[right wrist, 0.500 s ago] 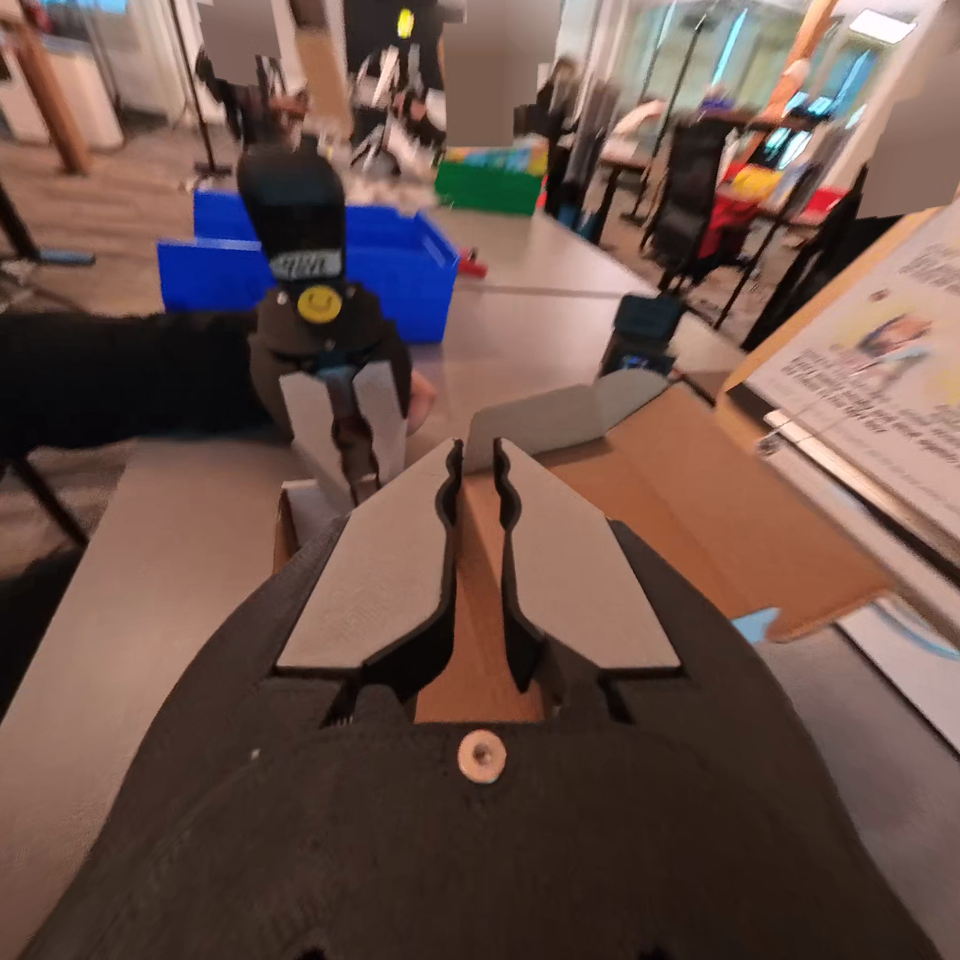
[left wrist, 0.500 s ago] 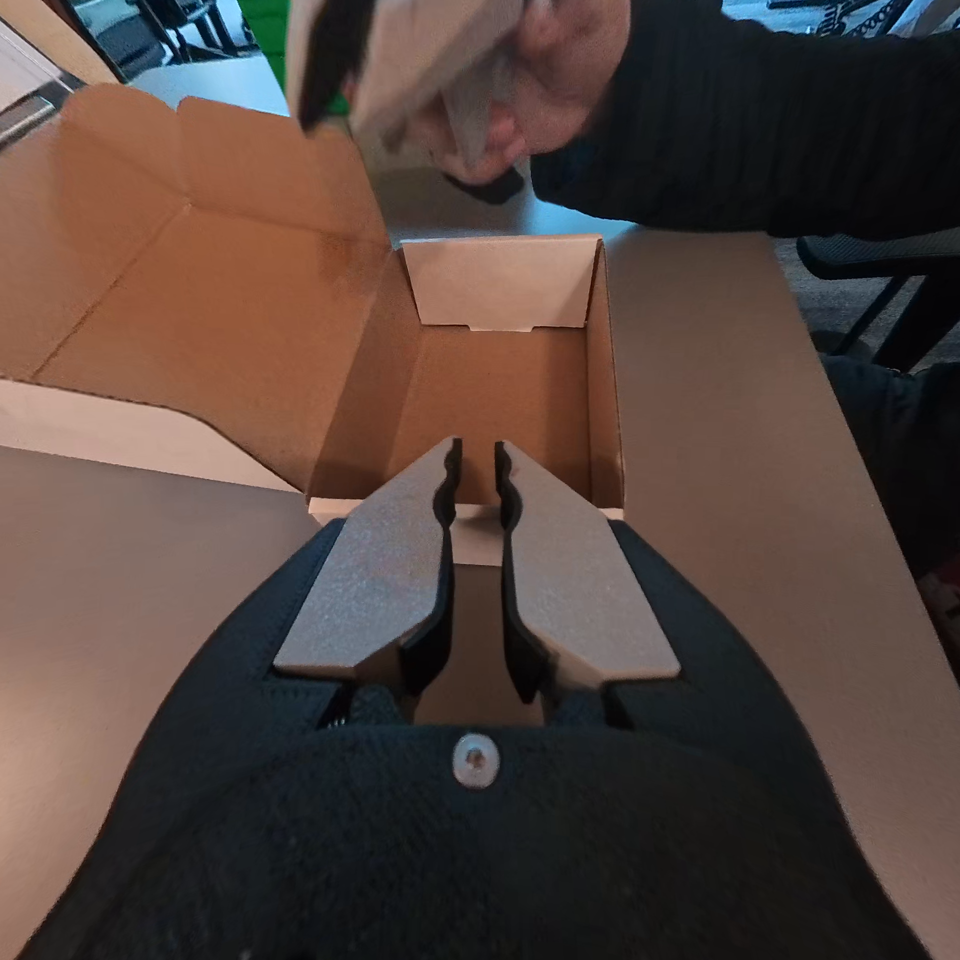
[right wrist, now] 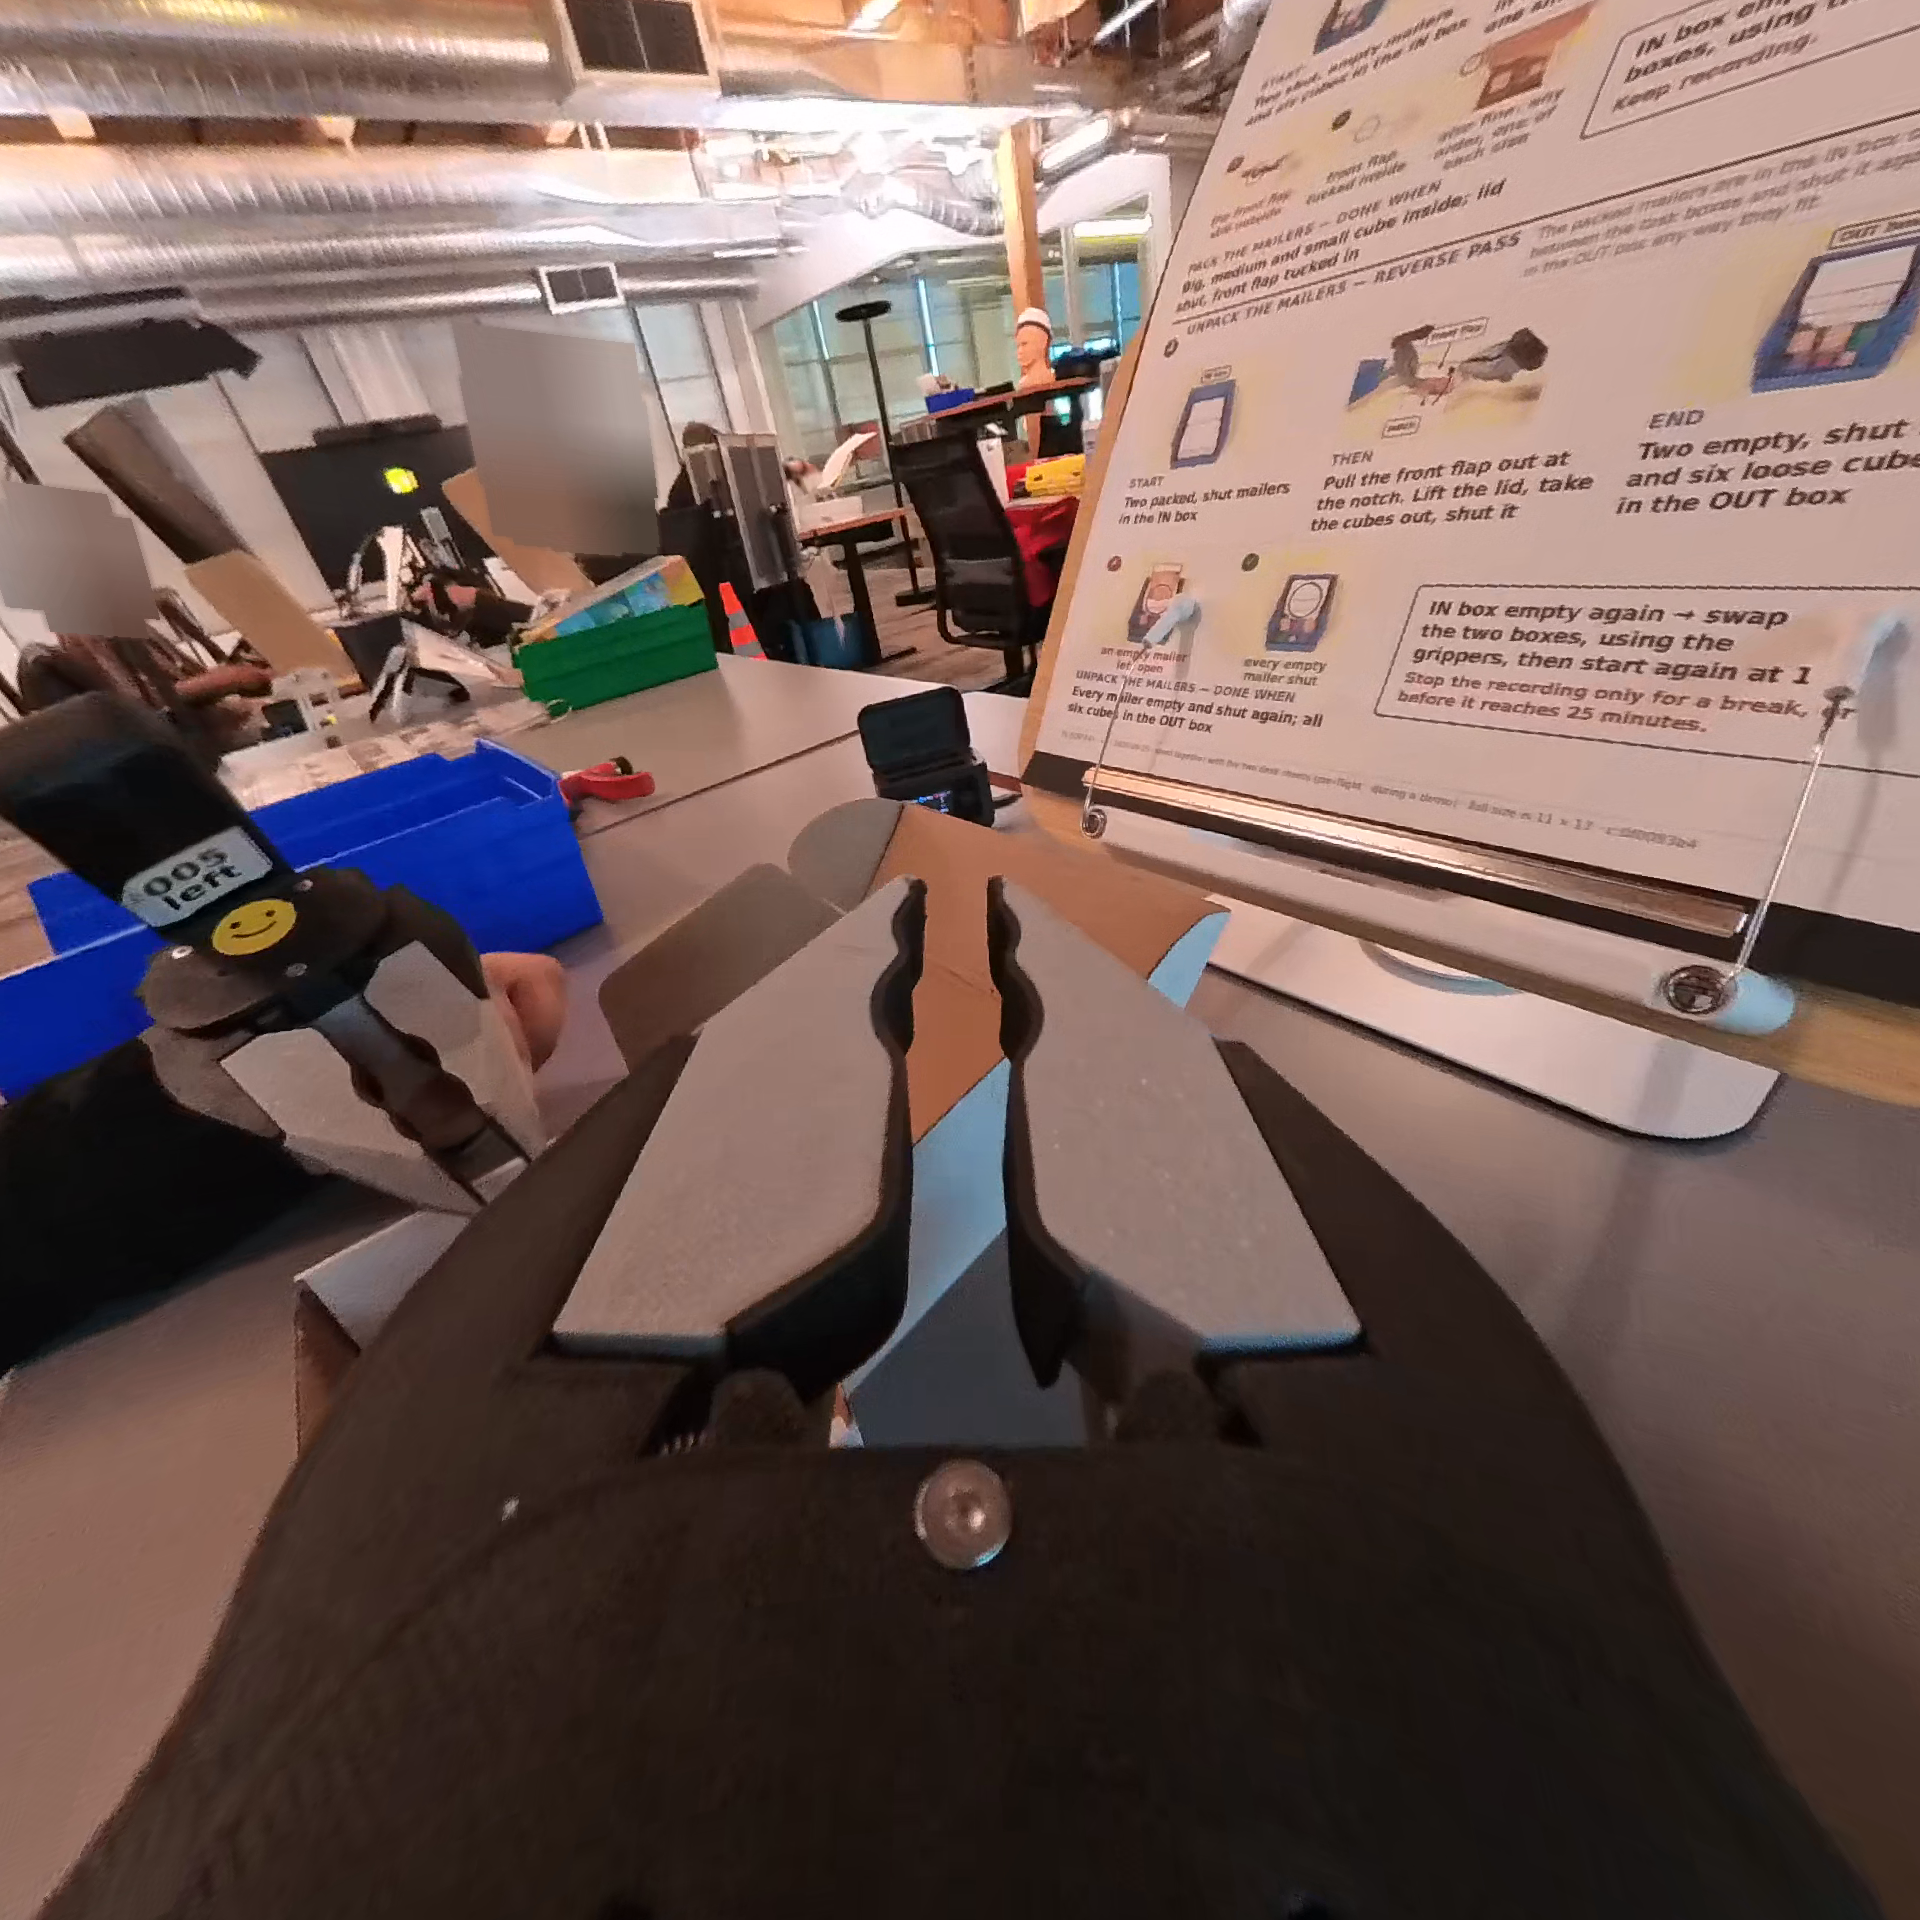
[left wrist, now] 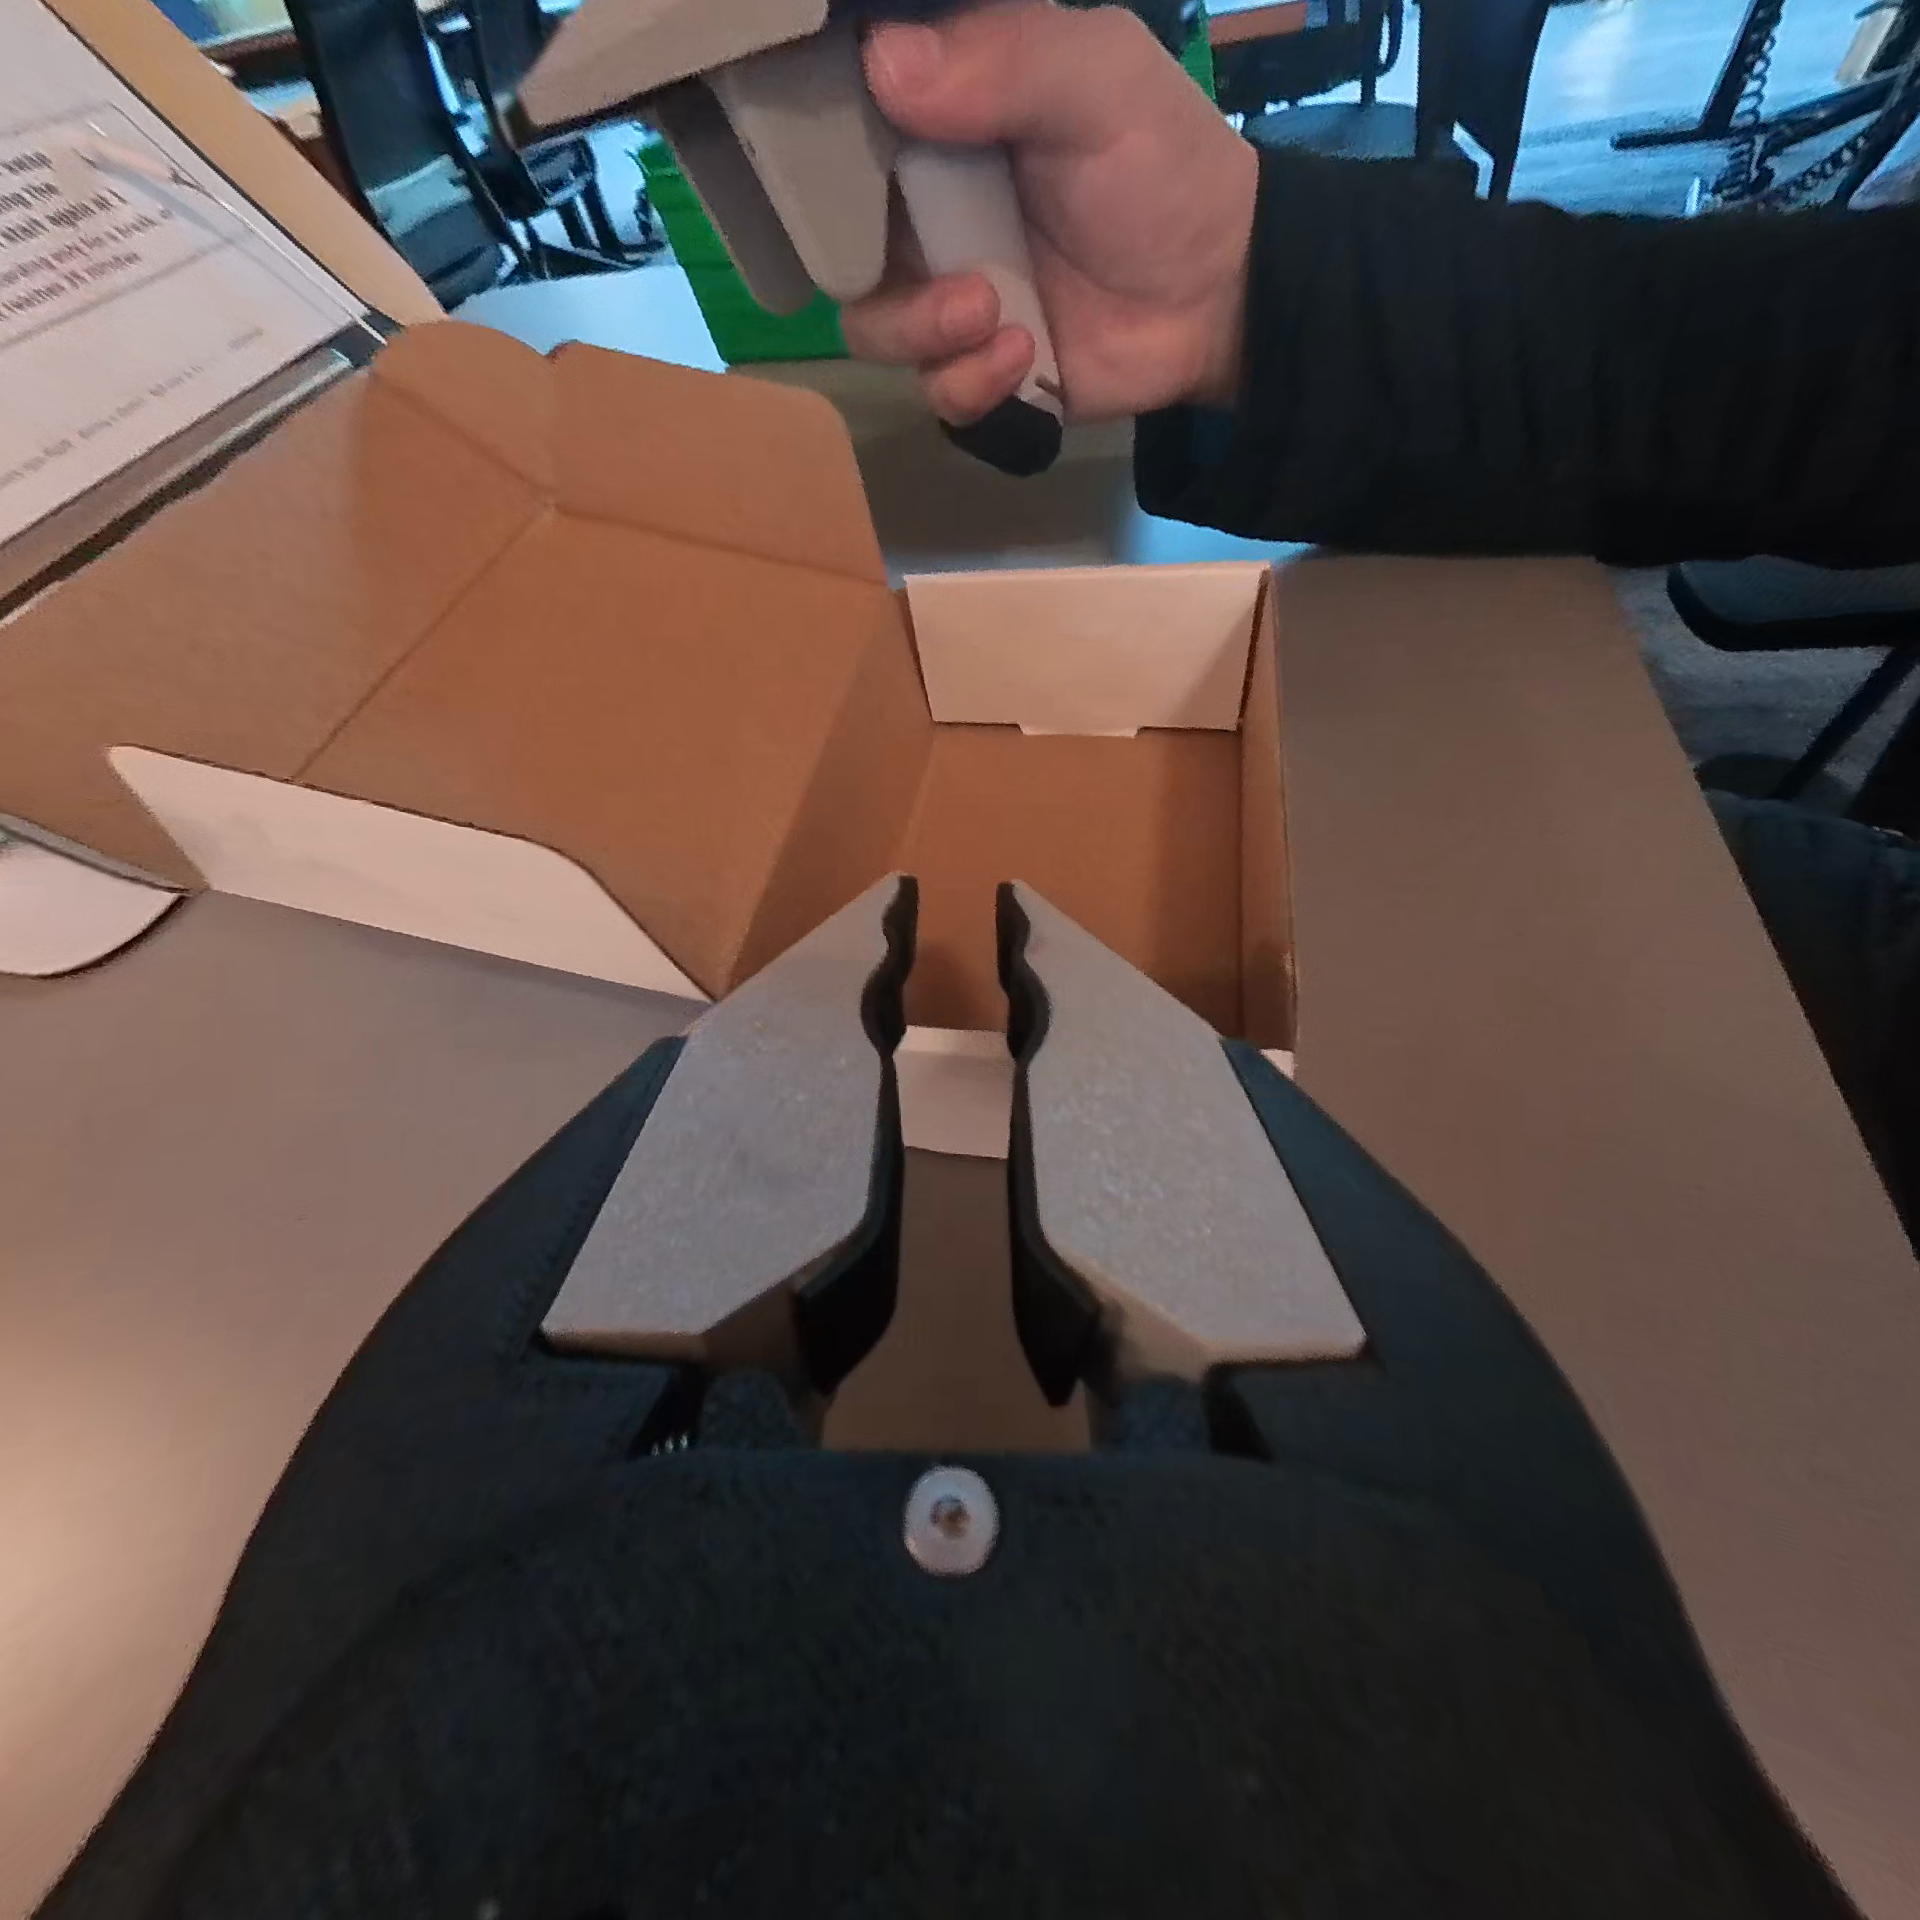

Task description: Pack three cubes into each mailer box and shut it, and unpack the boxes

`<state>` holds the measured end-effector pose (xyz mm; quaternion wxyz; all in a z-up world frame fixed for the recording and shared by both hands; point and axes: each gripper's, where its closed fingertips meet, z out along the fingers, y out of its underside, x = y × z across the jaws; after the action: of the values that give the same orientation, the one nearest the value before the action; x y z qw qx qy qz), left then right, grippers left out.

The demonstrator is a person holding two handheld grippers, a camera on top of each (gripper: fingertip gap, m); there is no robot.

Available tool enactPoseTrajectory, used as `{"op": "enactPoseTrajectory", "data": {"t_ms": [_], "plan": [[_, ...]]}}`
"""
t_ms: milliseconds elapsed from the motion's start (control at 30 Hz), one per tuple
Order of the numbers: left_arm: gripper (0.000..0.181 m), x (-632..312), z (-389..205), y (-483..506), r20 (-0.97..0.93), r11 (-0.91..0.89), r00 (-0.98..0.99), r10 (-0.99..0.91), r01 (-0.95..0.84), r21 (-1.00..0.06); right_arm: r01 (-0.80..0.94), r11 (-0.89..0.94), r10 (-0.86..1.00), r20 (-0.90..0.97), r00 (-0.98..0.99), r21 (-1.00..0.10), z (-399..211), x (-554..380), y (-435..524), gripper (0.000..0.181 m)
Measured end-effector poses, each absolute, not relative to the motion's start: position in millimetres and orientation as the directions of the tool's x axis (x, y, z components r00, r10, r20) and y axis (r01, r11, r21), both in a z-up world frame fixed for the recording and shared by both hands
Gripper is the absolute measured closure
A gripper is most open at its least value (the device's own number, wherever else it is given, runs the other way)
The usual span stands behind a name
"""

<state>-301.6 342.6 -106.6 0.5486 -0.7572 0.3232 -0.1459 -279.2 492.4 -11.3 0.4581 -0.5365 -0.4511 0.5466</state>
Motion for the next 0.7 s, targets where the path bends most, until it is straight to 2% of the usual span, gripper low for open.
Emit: {"op": "enactPoseTrajectory", "data": {"t_ms": [200,567,700], "plan": [[0.169,-317,-97,351,-0.194,-0.140,0.800,-0.568,-0.326,-0.935,-0.020,-0.189,0.981,-0.188,-0.041,-0.982,-11,-281,487,0.172],[0.169,-328,-70,350,-0.160,-0.052,0.834,-0.527,-0.220,-0.974,-0.078,-0.207,0.978,-0.208,0.005,-0.975,-4,-275,501,0.171],[0.173,-346,-56,352,-0.144,-0.004,0.879,-0.455,-0.163,-0.987,-0.088,-0.212,0.977,-0.214,0.017,-0.973,-4,-274,505,0.169]]}}
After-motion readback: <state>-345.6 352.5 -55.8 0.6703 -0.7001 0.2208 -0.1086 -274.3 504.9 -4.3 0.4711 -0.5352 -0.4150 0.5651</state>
